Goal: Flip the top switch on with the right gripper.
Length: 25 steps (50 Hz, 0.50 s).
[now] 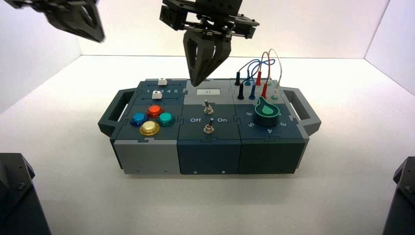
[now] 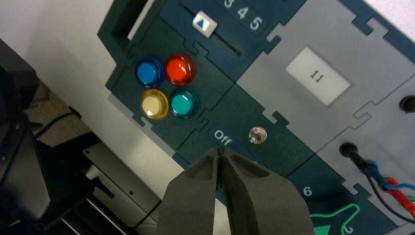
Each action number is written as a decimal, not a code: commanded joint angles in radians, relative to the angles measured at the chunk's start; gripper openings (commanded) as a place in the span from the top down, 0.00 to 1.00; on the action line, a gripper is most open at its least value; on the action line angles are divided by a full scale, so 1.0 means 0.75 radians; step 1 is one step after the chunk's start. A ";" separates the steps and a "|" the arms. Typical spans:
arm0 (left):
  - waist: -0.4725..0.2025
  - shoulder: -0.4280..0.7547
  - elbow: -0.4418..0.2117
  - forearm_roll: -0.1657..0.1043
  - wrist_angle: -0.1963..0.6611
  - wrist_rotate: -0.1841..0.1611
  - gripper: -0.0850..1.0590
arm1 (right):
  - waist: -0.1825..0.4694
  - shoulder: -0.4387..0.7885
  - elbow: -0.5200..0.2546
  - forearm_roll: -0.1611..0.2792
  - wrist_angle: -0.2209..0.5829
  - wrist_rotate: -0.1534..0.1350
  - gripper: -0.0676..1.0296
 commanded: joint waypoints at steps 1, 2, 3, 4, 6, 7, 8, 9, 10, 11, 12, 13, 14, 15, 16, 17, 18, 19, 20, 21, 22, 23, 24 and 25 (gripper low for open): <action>-0.012 0.080 -0.055 0.002 0.033 0.000 0.95 | 0.008 -0.031 -0.041 0.008 -0.022 -0.004 0.96; -0.010 0.098 -0.057 0.004 0.043 0.002 0.95 | 0.008 -0.031 -0.043 0.008 -0.022 -0.002 0.96; -0.012 0.106 -0.059 0.006 0.049 0.002 0.95 | 0.008 -0.031 -0.043 0.008 -0.027 -0.004 0.96; -0.012 0.123 -0.063 0.008 0.057 0.002 0.95 | 0.008 -0.033 -0.043 0.008 -0.031 -0.004 0.96; -0.012 0.157 -0.065 0.010 0.076 0.004 0.95 | 0.008 -0.035 -0.043 0.008 -0.037 -0.004 0.96; -0.012 0.168 -0.070 0.010 0.080 0.002 0.95 | 0.008 -0.035 -0.041 0.006 -0.041 -0.004 0.96; -0.012 0.176 -0.070 0.010 0.082 0.004 0.95 | 0.008 -0.035 -0.043 0.008 -0.041 -0.004 0.96; -0.012 0.196 -0.076 0.012 0.088 0.004 0.95 | 0.008 -0.035 -0.041 0.006 -0.045 -0.004 0.96; -0.012 0.209 -0.080 0.012 0.092 0.004 0.95 | 0.008 -0.037 -0.041 0.008 -0.049 -0.004 0.96; -0.012 0.215 -0.080 0.012 0.094 0.004 0.95 | 0.008 -0.037 -0.041 0.008 -0.053 -0.004 0.96; -0.012 0.227 -0.084 0.012 0.096 0.004 0.95 | 0.008 -0.037 -0.041 0.008 -0.055 -0.004 0.96; -0.012 0.235 -0.086 0.012 0.096 0.004 0.95 | 0.008 -0.037 -0.039 0.008 -0.057 -0.004 0.96; -0.014 0.247 -0.090 0.012 0.096 0.004 0.95 | 0.008 -0.035 -0.039 0.008 -0.061 -0.004 0.96; -0.016 0.252 -0.092 0.012 0.098 0.004 0.95 | 0.008 -0.033 -0.041 0.008 -0.061 -0.004 0.96; -0.018 0.262 -0.094 0.012 0.100 0.004 0.95 | 0.008 -0.033 -0.041 0.006 -0.063 -0.004 0.96; -0.020 0.270 -0.096 0.012 0.102 0.004 0.95 | 0.008 -0.031 -0.041 0.008 -0.065 -0.004 0.96; -0.020 0.274 -0.098 0.012 0.102 0.002 0.95 | 0.008 -0.031 -0.041 0.008 -0.065 -0.004 0.96; -0.022 0.278 -0.098 0.010 0.102 0.004 0.95 | 0.008 -0.029 -0.043 0.008 -0.067 -0.004 0.96; -0.031 0.305 -0.102 0.010 0.102 0.004 0.95 | 0.008 -0.016 -0.043 0.008 -0.072 -0.004 0.96; -0.033 0.315 -0.102 0.010 0.100 0.004 0.95 | 0.008 -0.010 -0.043 0.006 -0.074 -0.004 0.96; -0.035 0.321 -0.104 0.010 0.100 0.004 0.95 | 0.008 -0.006 -0.043 0.008 -0.078 -0.004 0.96; -0.035 0.331 -0.106 0.008 0.102 0.004 0.95 | 0.008 0.000 -0.045 0.008 -0.078 -0.004 0.96; -0.037 0.346 -0.110 0.010 0.102 0.004 0.95 | 0.008 0.004 -0.047 0.008 -0.078 -0.004 0.96; -0.037 0.358 -0.112 0.010 0.104 0.002 0.95 | 0.008 0.012 -0.051 0.008 -0.078 -0.004 0.96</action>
